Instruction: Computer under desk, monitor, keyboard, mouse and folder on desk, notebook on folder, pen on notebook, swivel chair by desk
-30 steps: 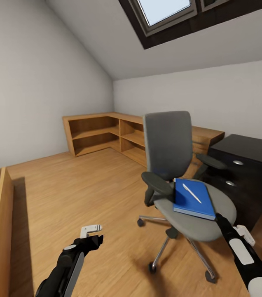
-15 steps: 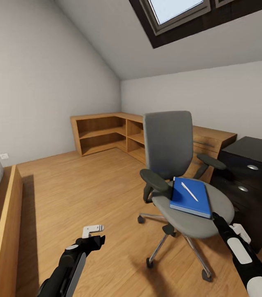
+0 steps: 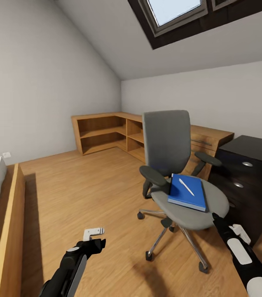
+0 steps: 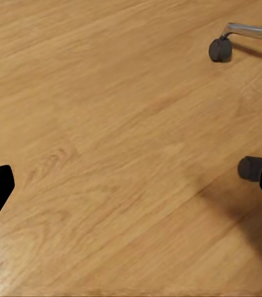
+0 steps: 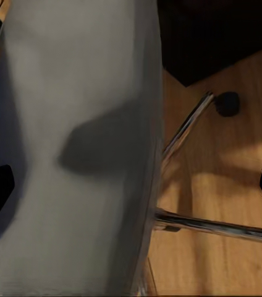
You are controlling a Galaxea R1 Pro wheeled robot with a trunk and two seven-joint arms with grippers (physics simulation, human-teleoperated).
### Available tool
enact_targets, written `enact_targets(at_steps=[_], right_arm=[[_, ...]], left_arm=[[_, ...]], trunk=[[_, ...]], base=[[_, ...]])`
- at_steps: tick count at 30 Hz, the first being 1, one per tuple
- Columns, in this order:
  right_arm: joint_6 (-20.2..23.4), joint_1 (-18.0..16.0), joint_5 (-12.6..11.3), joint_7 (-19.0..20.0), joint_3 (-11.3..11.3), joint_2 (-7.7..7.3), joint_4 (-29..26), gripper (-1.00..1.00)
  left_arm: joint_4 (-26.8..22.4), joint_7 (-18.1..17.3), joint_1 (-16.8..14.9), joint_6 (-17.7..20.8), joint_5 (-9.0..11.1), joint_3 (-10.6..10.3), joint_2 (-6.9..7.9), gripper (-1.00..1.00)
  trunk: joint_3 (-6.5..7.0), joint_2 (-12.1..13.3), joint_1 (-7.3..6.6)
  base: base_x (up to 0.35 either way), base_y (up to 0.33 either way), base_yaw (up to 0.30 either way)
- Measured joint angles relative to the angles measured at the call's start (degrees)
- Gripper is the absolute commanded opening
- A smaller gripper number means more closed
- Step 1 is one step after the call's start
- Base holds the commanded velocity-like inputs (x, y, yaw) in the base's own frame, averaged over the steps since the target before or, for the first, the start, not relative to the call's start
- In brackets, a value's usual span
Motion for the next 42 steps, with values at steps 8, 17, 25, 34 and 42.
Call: enact_targets(at_steps=[8, 17, 25, 34, 42], right_arm=[[0.0, 0.0, 0.1, 1.65, 0.03, -0.02, 0.04, 1.0], [0.0, 0.0, 0.09, 1.76, 0.04, -0.01, 0.05, 1.0], [0.0, 0.01, 0.07, 1.77, 0.04, -0.01, 0.05, 1.0], [0.0, 0.02, 0.07, 1.77, 0.05, -0.01, 0.05, 1.0], [0.0, 0.06, -0.04, 1.77, 0.04, -0.01, 0.21, 1.0]], left_arm=[[0.57, -0.2, 0.0, -1.17, 0.11, -0.78, -0.03, 1.0], [0.67, -0.05, 0.0, -3.22, 0.07, -2.22, -0.04, 1.0], [0.67, -0.02, 0.0, -3.42, 0.06, -2.32, -0.03, 1.0], [0.68, -0.03, 0.0, -3.54, 0.06, -2.29, 0.05, 1.0], [0.68, -0.02, 0.0, -3.62, 0.06, -2.29, 0.05, 1.0]], trunk=[[0.35, 0.79, -0.44], [1.97, 4.4, -2.42], [2.33, 5.21, -2.87], [2.33, 5.21, -2.86], [2.33, 5.21, -2.83]], base=[[-0.013, 0.0, 0.0], [-0.001, 0.0, 0.0], [0.0, 0.0, 0.0], [-0.005, 0.0, 0.0], [-0.257, 0.0, 0.0]])
